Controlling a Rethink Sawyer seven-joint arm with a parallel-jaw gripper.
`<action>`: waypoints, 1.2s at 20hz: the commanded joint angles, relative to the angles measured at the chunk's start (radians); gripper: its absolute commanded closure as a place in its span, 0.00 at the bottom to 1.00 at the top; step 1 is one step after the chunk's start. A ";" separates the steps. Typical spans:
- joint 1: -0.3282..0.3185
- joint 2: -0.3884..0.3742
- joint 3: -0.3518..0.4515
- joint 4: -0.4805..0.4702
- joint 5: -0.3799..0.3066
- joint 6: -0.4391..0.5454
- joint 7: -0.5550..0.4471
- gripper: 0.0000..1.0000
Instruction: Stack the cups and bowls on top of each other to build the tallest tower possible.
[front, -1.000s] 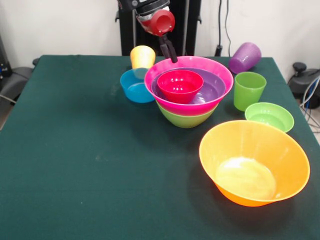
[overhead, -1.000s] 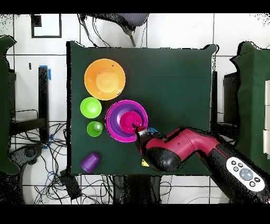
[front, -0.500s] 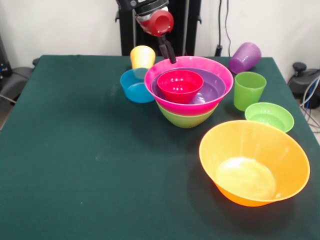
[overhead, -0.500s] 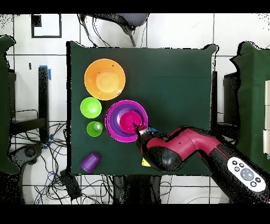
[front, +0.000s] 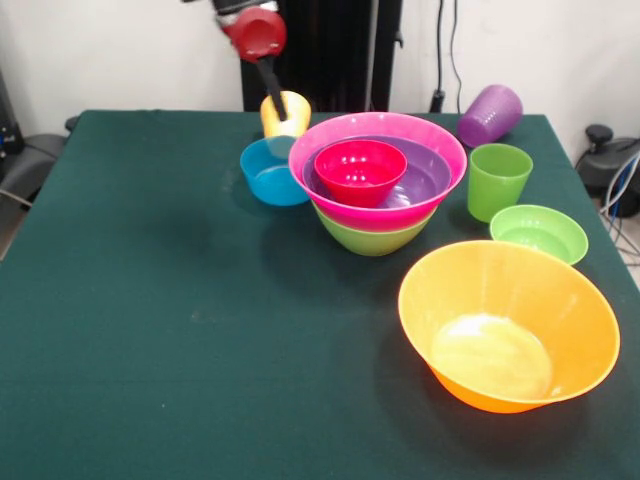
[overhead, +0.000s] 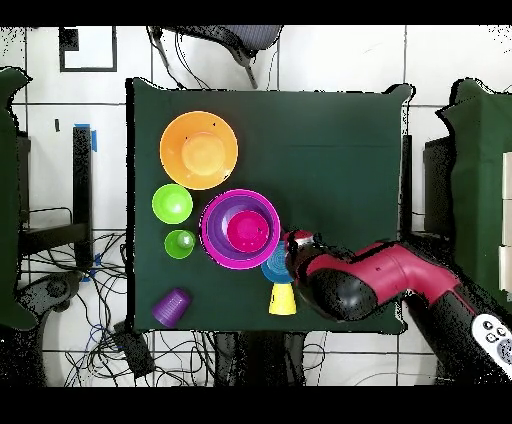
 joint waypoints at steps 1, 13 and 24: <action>0.008 -0.016 -0.040 -0.118 -0.034 0.155 -0.211 0.00; 0.016 0.037 -0.066 -0.185 -0.069 0.196 -0.245 0.00; 0.026 0.059 -0.083 -0.185 -0.100 0.161 -0.212 0.00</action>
